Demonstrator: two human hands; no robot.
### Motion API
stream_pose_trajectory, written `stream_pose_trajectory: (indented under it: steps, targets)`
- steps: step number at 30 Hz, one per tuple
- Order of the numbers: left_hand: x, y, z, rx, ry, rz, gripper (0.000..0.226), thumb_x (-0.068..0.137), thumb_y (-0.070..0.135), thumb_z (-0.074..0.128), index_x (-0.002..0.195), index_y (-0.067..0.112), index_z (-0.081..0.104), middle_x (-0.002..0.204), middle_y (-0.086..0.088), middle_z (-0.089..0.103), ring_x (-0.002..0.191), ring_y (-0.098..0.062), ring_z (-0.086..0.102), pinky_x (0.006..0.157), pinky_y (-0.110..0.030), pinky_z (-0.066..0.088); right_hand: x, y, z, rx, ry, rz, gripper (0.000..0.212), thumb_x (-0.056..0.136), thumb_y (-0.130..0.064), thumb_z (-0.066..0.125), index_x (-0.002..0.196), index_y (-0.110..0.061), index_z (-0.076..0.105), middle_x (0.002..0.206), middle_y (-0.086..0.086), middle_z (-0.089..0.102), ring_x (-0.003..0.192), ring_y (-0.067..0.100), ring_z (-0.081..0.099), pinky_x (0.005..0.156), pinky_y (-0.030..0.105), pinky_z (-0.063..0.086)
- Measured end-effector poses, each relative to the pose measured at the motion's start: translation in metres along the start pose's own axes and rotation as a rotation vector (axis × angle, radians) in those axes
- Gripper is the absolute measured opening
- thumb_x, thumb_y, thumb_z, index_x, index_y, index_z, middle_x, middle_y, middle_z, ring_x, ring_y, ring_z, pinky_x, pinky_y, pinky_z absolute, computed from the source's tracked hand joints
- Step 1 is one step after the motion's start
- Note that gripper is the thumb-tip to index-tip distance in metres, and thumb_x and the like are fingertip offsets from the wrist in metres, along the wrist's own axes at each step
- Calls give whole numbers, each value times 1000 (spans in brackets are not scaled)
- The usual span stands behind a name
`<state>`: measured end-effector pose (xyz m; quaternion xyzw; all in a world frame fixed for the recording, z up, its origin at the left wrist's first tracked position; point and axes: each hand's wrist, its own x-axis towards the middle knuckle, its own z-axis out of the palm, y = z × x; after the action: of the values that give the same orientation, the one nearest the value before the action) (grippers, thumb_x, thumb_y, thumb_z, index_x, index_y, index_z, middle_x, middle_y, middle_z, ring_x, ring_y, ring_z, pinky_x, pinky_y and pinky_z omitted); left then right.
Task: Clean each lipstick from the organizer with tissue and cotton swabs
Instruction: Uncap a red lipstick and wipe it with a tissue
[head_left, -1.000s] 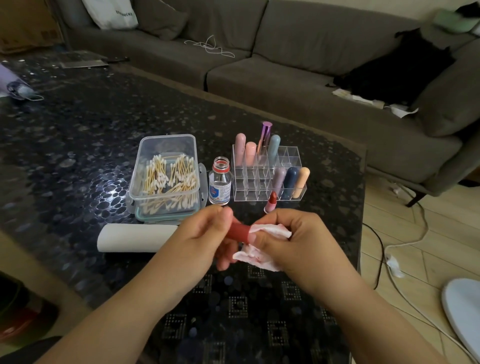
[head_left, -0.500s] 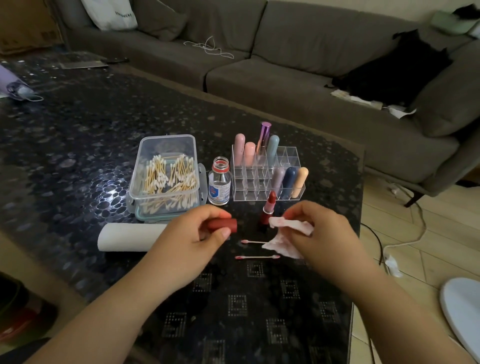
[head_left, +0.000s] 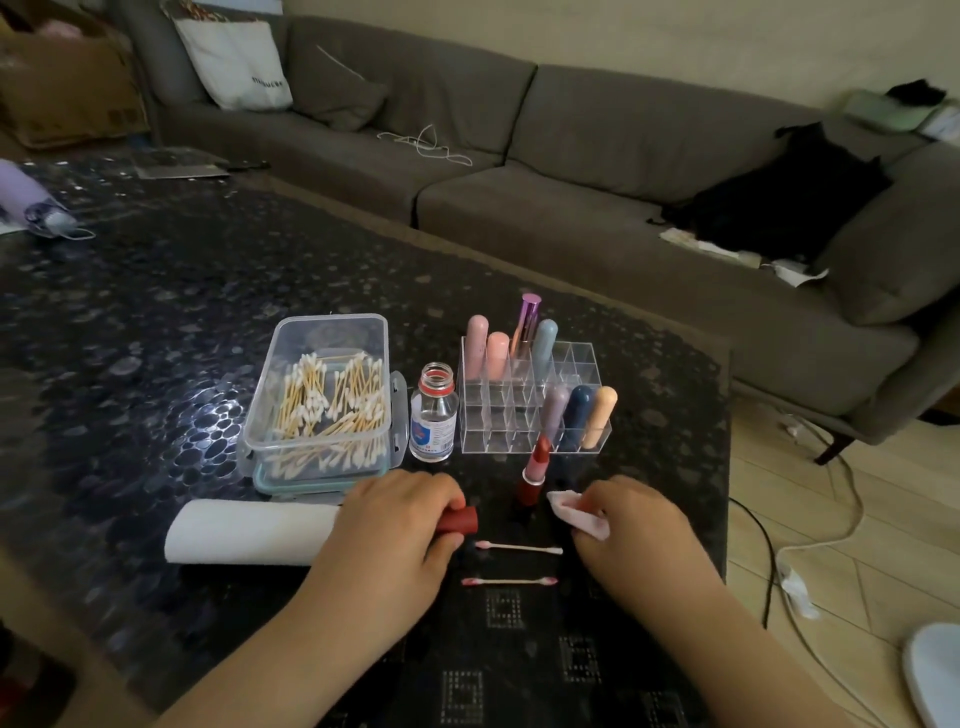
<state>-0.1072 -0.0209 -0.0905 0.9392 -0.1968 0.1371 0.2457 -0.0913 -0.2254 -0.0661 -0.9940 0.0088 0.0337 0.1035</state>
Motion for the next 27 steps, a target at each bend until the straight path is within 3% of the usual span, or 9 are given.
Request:
stream_pose_trajectory:
  steps: [6,9,11,15,17,19,22,24,27]
  targets:
    - [3,-5,8,135,34,1,44,43,21,93,75,27,64,72,13,59,67,-15,62,62,-32,46,-17,-5,-21,-60,20,-125,44,87,-54,56,127,-37,53,120,-16,54,114,6,42,99,23,36]
    - [3,-4,11,175,44,-1,44,40,24,94,72,29,64,68,14,60,65,-14,62,63,-34,48,-18,-15,-13,31,109,-364,27,93,-34,55,118,-30,63,107,-15,49,105,2,39,89,13,30]
    - [2,-5,15,190,52,-15,44,40,24,93,70,30,62,66,14,60,65,-14,61,69,-36,44,-13,-21,4,-37,63,-448,23,94,-25,54,114,-23,65,112,-8,52,109,10,45,90,20,38]
    - [2,-5,16,217,2,-57,33,54,24,88,76,29,64,74,12,63,77,-17,61,78,-33,23,-5,-29,27,-206,32,-459,9,81,-10,64,78,-19,64,87,-3,54,82,18,54,67,32,43]
    - [3,-4,14,201,-30,-94,21,74,27,76,91,28,65,91,11,63,97,-17,56,88,-33,20,-3,-29,30,-223,63,-468,14,71,-8,72,68,-18,62,76,-2,53,70,18,55,59,33,45]
    - [2,-5,13,183,-15,-98,23,71,27,79,90,27,66,88,9,63,93,-19,59,90,-38,27,-5,-31,26,-231,107,-461,15,69,-14,77,66,-19,63,73,-3,55,67,18,57,55,32,45]
    - [4,-6,10,103,154,-147,31,59,25,87,80,21,65,76,6,61,75,-22,62,73,-40,40,-9,-34,12,-84,185,-467,5,80,-25,70,81,-21,68,82,-4,60,75,15,59,62,31,48]
    - [8,-8,4,83,305,-205,31,61,21,85,84,16,64,81,1,60,79,-26,60,73,-38,38,-12,-34,-1,195,204,-397,9,87,-26,63,90,-21,69,84,-6,64,77,9,60,71,26,49]
    - [13,-13,-9,114,424,-328,41,62,23,85,95,12,63,97,-7,57,94,-34,54,79,-42,35,-16,-36,-20,595,278,-254,6,80,-18,69,76,-21,68,65,-8,65,67,3,61,64,11,48]
